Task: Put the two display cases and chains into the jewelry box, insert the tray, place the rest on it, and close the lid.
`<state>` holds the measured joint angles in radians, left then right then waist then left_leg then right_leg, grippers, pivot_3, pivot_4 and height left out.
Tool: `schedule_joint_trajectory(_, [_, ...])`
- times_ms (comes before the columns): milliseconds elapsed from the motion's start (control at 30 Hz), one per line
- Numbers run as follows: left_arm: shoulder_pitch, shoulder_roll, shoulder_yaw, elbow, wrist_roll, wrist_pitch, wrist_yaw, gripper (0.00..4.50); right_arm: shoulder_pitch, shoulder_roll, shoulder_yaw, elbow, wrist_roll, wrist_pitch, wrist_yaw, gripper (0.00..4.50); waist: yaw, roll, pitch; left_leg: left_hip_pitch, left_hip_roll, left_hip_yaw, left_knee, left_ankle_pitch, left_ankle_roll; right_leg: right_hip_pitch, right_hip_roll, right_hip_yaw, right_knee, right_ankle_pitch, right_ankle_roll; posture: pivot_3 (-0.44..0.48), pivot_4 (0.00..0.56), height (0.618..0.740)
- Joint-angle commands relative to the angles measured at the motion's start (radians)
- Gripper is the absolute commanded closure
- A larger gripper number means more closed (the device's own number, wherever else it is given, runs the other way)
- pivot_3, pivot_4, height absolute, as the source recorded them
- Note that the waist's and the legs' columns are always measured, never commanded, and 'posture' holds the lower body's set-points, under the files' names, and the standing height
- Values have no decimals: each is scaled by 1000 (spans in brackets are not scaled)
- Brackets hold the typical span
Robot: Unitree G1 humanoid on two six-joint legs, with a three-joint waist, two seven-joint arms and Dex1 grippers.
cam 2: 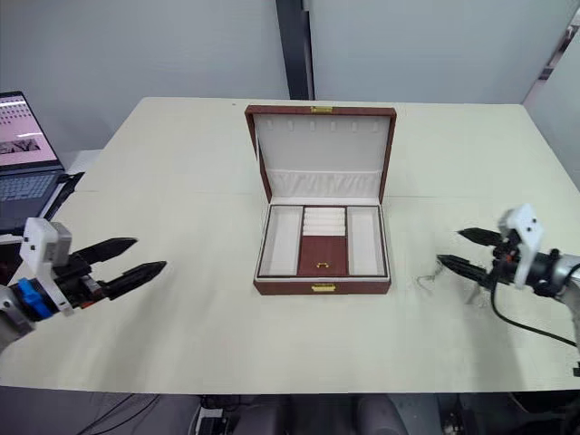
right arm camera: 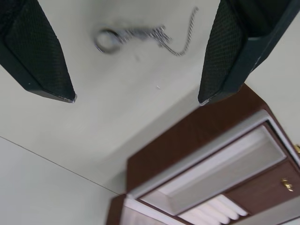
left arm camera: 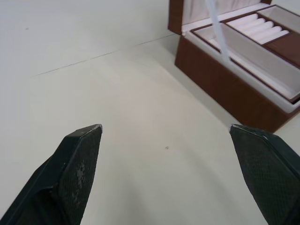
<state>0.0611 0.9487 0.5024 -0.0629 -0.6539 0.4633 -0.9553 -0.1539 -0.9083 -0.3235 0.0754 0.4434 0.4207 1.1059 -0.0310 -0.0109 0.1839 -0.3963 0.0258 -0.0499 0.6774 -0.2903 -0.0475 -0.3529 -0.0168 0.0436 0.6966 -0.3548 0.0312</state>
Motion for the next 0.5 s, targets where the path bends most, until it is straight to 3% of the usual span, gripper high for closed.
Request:
schedule_joint_trajectory(33, [-33, 38, 41, 87, 41, -58, -47, 0, 42, -39, -66, 42, -19, -63, 12, 33, -1, 0, 0, 0, 0, 0, 0, 0, 0, 0, 0, 0, 0, 0, 0, 0, 150, 740])
schedule_joint_trajectory(500, [-70, 40, 64, 233, 105, -134, -86, 0, 81, -53, -109, 294, -58, -188, 4, 33, -2, 0, 0, 0, 0, 1, 0, 0, 0, 0, 0, 1, 1, 0, 0, 0, 150, 740])
